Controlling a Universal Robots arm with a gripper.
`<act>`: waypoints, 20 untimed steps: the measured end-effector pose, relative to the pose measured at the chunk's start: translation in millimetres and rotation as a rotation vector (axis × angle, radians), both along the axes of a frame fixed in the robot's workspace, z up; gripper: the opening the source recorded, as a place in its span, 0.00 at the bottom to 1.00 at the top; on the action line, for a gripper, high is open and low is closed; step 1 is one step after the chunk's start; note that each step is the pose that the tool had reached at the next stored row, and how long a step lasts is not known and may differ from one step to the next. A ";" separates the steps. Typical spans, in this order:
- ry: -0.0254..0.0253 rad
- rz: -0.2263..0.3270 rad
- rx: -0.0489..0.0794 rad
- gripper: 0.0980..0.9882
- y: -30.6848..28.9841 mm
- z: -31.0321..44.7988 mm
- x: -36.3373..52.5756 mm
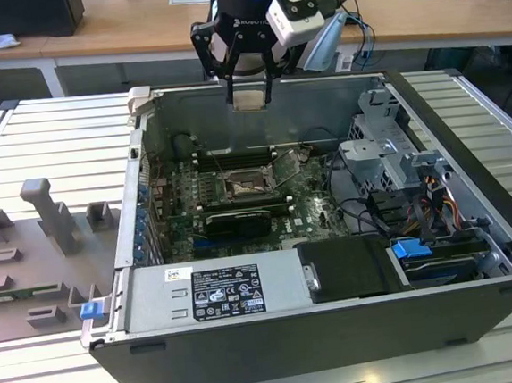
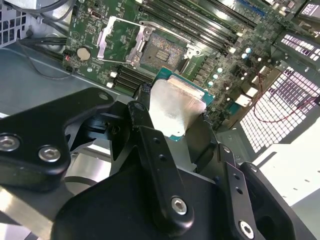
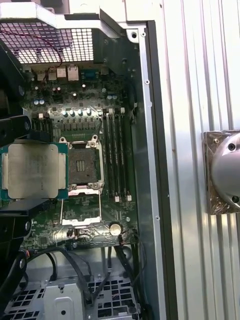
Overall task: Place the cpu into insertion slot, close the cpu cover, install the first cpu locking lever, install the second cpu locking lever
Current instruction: 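Place the cpu into insertion slot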
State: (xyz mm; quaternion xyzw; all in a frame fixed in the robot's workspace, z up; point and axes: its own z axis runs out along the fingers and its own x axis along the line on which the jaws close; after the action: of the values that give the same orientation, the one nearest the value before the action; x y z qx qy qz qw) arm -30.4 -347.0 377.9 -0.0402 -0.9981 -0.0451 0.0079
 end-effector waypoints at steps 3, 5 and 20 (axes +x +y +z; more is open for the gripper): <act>0.0000 -0.003 0.000 0.48 0.0 0.0 0.0; 0.0000 -0.006 0.000 0.48 0.0 0.0 0.0; 0.0000 -0.071 0.000 0.48 0.0 -0.2 0.0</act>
State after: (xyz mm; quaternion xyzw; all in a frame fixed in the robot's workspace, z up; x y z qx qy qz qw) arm -30.4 -347.0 377.8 -0.0756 -0.9961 -0.0453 0.0063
